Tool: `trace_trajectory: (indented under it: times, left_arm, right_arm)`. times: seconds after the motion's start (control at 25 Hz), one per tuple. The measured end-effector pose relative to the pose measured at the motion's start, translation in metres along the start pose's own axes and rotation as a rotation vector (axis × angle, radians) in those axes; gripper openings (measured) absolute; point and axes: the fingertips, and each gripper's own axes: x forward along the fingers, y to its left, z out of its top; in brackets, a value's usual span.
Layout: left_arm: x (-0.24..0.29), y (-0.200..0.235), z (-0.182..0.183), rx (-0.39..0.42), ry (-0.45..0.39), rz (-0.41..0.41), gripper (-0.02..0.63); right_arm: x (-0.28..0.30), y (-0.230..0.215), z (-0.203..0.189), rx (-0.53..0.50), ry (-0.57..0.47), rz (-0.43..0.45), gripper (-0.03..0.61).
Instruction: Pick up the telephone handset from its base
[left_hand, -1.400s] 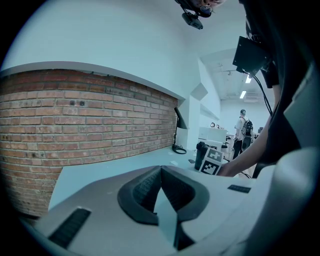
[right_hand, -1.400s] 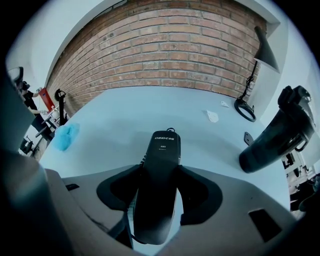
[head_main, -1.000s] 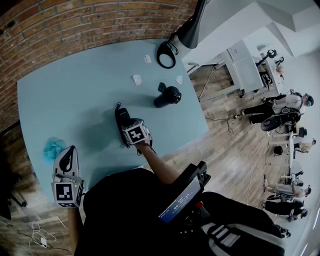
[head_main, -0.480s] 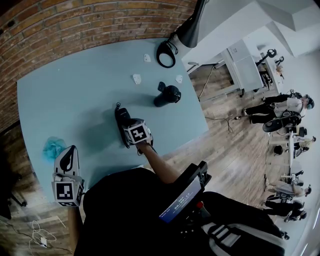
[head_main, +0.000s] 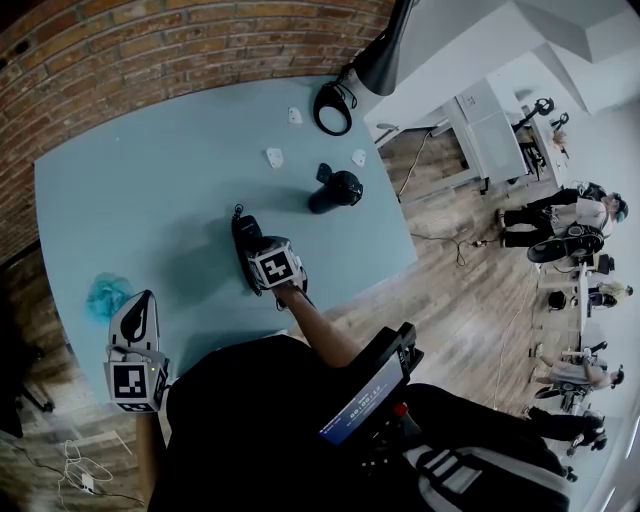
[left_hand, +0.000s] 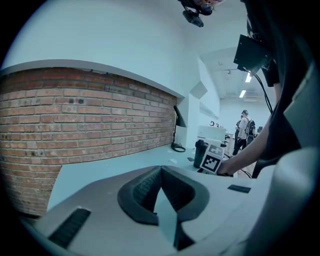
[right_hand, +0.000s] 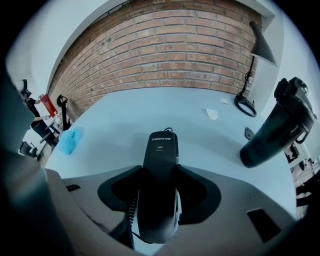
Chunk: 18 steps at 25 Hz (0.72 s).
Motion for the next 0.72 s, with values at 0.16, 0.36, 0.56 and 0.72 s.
trace_trajectory:
  times: [0.16, 0.36, 0.56, 0.72]
  left_arm:
    - [-0.001, -0.001, -0.002, -0.003, 0.005, -0.004, 0.025]
    - [0.001, -0.001, -0.005, -0.011, 0.014, -0.008, 0.025]
    - [0.004, -0.001, -0.003, -0.018, 0.011, -0.011, 0.025]
    - [0.006, -0.003, -0.002, -0.014, 0.014, -0.019, 0.025]
  right_arm:
    - [-0.002, 0.002, 0.004, 0.012, -0.007, 0.012, 0.215]
    - [-0.001, 0.000, 0.007, -0.008, -0.004, 0.005, 0.215]
    - [-0.005, -0.008, 0.018, -0.003, -0.031, -0.015, 0.215]
    - [-0.007, -0.009, 0.014, -0.002, -0.018, -0.012, 0.216]
